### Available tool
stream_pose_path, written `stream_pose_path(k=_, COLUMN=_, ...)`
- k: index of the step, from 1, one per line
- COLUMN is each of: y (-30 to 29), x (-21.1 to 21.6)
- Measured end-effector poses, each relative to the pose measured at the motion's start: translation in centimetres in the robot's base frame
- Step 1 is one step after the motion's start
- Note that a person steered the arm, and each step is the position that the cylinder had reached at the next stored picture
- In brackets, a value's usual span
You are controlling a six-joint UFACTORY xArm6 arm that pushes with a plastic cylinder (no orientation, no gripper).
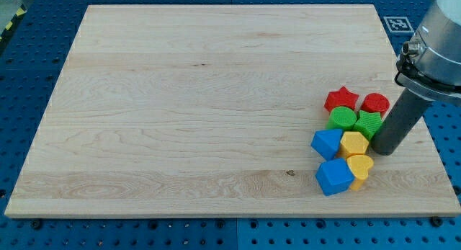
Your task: Separate the red star from the group of blocks
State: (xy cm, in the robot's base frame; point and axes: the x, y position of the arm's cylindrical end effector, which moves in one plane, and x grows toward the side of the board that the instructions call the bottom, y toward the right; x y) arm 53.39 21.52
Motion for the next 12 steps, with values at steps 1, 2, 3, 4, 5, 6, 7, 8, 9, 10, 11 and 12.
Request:
stream_pose_path(k=1, y=4.9, x=-0.1)
stream_pose_path(k=2, y=6.3, x=-3.4)
stream_pose_path(k=3, y=4.3, x=-5.2)
stream_pose_path(k=4, y=1.1, x=-5.1)
stream_pose_path(k=5, y=0.4, x=-5.1)
stream_pose_path(k=6, y=-0.1, x=-5.1)
stream_pose_path(k=7, y=-2.9, x=-5.2)
stream_pose_path(k=8, y=-3.1, x=-6.5)
stream_pose_path(k=9, y=-4.5, x=-7.4)
stream_pose_path(k=10, y=-5.8, x=-6.8)
stream_pose_path(k=11, y=-7.0, x=-6.4)
stream_pose_path(k=12, y=-10.6, x=-7.3)
